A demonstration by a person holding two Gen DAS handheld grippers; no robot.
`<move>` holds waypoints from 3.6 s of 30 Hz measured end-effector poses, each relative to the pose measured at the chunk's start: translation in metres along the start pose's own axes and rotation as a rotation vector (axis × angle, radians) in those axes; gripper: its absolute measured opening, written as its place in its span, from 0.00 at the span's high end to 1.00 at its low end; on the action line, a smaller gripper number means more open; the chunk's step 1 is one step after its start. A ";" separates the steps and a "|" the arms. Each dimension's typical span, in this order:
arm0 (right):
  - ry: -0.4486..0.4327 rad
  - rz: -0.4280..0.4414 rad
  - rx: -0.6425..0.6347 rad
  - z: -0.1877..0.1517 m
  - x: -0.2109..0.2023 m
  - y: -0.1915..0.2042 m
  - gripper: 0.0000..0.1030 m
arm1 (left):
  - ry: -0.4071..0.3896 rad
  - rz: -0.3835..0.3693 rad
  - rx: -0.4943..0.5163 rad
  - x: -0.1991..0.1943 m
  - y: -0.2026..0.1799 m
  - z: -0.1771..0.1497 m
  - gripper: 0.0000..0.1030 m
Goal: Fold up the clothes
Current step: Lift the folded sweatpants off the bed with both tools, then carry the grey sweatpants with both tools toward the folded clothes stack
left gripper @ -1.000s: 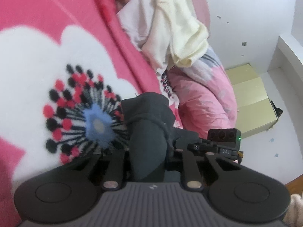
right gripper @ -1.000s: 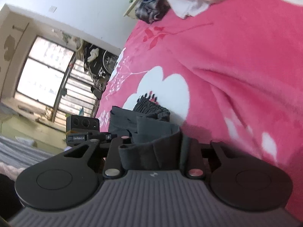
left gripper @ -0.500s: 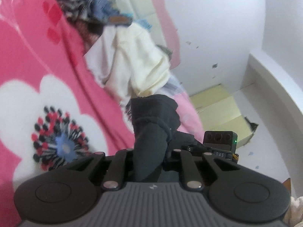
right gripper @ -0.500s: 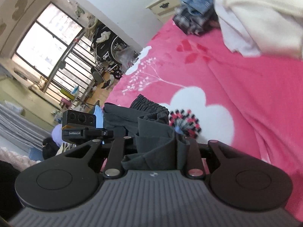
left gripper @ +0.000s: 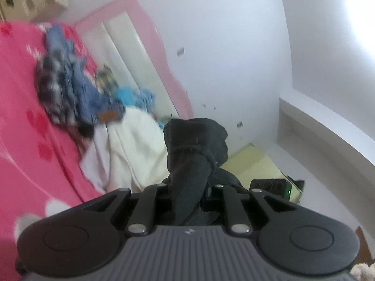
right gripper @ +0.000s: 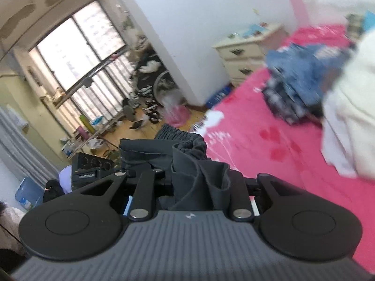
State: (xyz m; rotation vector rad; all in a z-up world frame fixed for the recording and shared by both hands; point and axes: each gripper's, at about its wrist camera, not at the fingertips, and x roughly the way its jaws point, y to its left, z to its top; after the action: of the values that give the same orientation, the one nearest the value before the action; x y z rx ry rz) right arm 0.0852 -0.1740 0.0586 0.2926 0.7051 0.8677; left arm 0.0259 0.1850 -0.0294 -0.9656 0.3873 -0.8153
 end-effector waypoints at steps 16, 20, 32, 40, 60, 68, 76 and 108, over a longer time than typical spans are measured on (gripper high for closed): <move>0.052 0.331 -0.134 0.081 0.104 0.015 0.80 | -0.258 0.182 0.045 -0.079 -0.021 0.055 0.85; 0.051 0.412 -0.162 0.089 0.120 0.034 0.80 | -0.341 0.239 0.071 -0.106 -0.040 0.053 0.85; 0.061 0.640 -0.256 0.106 0.107 0.117 0.80 | -0.532 0.389 0.154 -0.172 -0.159 0.019 0.85; 0.025 0.811 -0.278 0.088 0.069 0.191 0.80 | -0.592 0.559 0.260 -0.225 -0.284 -0.033 0.85; 0.479 1.128 -0.155 -0.037 0.168 0.343 0.80 | -0.891 0.948 0.011 -0.402 -0.366 -0.188 0.85; 0.631 1.078 -0.129 -0.086 0.242 0.383 0.80 | -0.951 1.002 -0.139 -0.463 -0.300 -0.189 0.85; 0.700 0.993 -0.119 -0.123 0.299 0.388 0.80 | -0.965 1.025 -0.230 -0.516 -0.241 -0.179 0.85; 0.354 0.667 0.174 -0.078 0.379 0.286 0.42 | -1.150 1.002 -0.441 -0.607 -0.184 -0.193 0.40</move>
State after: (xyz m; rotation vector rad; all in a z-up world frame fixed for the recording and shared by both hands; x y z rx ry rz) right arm 0.0294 0.2970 -0.0232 0.5549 1.0388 1.5188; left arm -0.5686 0.4780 -0.0108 -1.2903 -0.0110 0.7866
